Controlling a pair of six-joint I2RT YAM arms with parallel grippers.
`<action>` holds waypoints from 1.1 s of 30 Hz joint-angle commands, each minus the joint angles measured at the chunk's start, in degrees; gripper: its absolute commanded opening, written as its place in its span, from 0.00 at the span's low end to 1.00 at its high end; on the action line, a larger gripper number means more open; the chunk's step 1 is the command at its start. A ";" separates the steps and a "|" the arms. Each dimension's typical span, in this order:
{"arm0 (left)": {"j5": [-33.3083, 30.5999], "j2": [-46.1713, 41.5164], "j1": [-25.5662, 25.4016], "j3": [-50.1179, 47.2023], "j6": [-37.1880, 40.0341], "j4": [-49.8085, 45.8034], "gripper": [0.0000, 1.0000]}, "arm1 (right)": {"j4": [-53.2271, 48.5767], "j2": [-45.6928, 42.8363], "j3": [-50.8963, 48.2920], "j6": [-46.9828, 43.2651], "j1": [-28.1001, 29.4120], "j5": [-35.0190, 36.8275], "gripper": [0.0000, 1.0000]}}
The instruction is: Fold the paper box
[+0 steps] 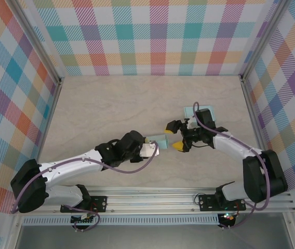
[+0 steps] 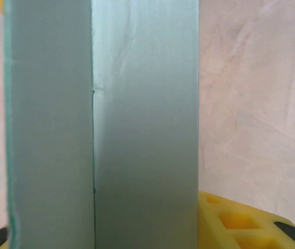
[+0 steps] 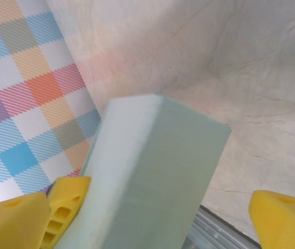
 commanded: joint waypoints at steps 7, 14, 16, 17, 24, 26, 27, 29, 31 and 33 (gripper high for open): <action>19.76 7.46 6.49 13.09 0.08 -24.36 0.42 | -20.35 -12.79 3.94 -15.77 -4.01 14.15 1.00; 27.09 16.31 9.79 21.47 5.02 -33.76 0.42 | -24.40 -18.74 3.67 -21.28 -3.89 17.18 1.00; 27.59 19.38 10.74 24.07 5.78 -35.32 0.43 | -24.88 -19.67 3.32 -22.29 -3.91 17.14 1.00; 27.32 20.56 11.03 25.08 5.89 -35.82 0.44 | -25.14 -20.04 3.27 -22.77 -3.91 17.07 1.00; 25.28 24.54 11.79 27.04 6.18 -32.74 0.62 | -26.36 -22.47 2.35 -25.39 -3.46 18.47 1.00; 24.71 23.64 11.79 26.42 6.16 -30.96 0.70 | -26.61 -22.66 2.19 -25.88 -3.14 19.09 1.00; 24.48 23.02 11.79 26.05 6.08 -29.96 0.73 | -26.63 -22.77 2.09 -26.06 -3.03 19.27 1.00; 24.03 21.31 11.79 25.44 6.06 -28.35 0.77 | -26.38 -22.91 1.90 -26.50 -2.40 19.72 1.00; 23.77 19.23 11.83 24.86 5.74 -27.11 0.80 | -26.18 -23.10 1.98 -27.06 -1.11 20.85 1.00; 23.27 16.68 11.80 23.98 5.13 -25.67 0.84 | -26.36 -23.14 2.50 -27.59 0.84 23.11 1.00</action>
